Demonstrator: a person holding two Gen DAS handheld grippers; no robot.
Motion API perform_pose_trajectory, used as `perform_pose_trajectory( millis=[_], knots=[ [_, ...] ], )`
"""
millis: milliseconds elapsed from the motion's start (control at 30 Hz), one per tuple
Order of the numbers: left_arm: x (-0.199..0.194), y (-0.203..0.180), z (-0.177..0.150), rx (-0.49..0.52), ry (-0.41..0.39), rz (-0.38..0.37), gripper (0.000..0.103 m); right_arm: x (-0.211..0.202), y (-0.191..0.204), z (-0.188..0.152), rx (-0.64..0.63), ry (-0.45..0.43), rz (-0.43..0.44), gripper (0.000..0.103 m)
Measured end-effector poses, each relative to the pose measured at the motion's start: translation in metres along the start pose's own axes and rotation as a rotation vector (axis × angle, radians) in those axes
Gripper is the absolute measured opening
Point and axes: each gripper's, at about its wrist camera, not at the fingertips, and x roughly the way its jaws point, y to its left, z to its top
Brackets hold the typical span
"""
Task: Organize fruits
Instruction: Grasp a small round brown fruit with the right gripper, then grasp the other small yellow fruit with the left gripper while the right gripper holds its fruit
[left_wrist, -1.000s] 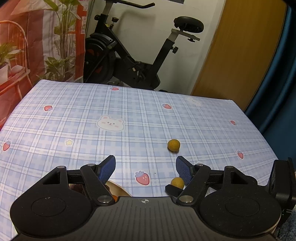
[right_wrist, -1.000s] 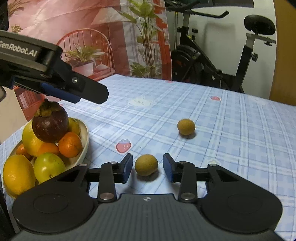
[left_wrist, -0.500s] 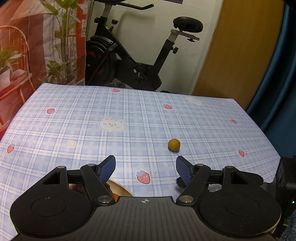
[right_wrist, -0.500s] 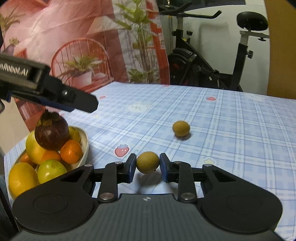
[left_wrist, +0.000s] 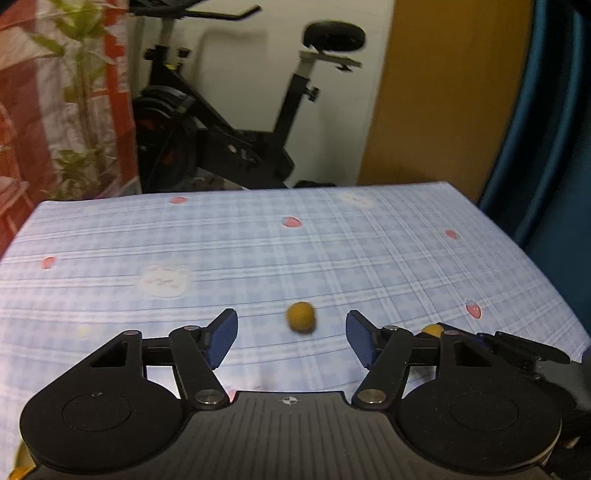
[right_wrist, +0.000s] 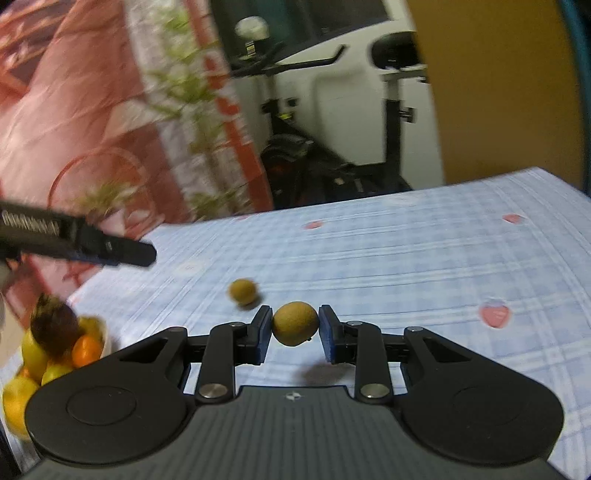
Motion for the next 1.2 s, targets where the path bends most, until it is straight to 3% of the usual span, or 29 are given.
perform_pose_trajectory(
  millis=[167, 233, 500, 700, 800, 900, 1200],
  knots=[
    [0.033, -0.017, 0.001, 0.074, 0.016, 0.032, 0.060, -0.001, -0.007, 0.001, 0.032, 0.005, 0.014, 0.030],
    [0.043, -0.020, 0.001, 0.088, 0.024, 0.048, 0.053, 0.000, -0.004, 0.001, 0.016, 0.009, 0.020, 0.030],
    [0.065, -0.028, 0.005, 0.126, 0.045, 0.060, 0.053, 0.002, -0.007, 0.001, 0.038, 0.011, 0.028, 0.030],
    [0.072, -0.026, -0.001, 0.104, 0.066, 0.059, 0.052, 0.002, -0.007, 0.001, 0.043, 0.012, 0.031, 0.030],
    [0.075, -0.021, 0.001, 0.078, 0.077, 0.053, 0.035, 0.003, -0.006, 0.001, 0.041, 0.014, 0.031, 0.030],
    [0.074, -0.017, 0.000, 0.070, 0.076, 0.050, 0.029, 0.003, -0.006, 0.001, 0.042, 0.014, 0.031, 0.030],
    [0.063, -0.019, -0.003, 0.057, 0.072, 0.049, 0.029, 0.003, -0.006, 0.001, 0.044, 0.013, 0.031, 0.030]
  ],
)
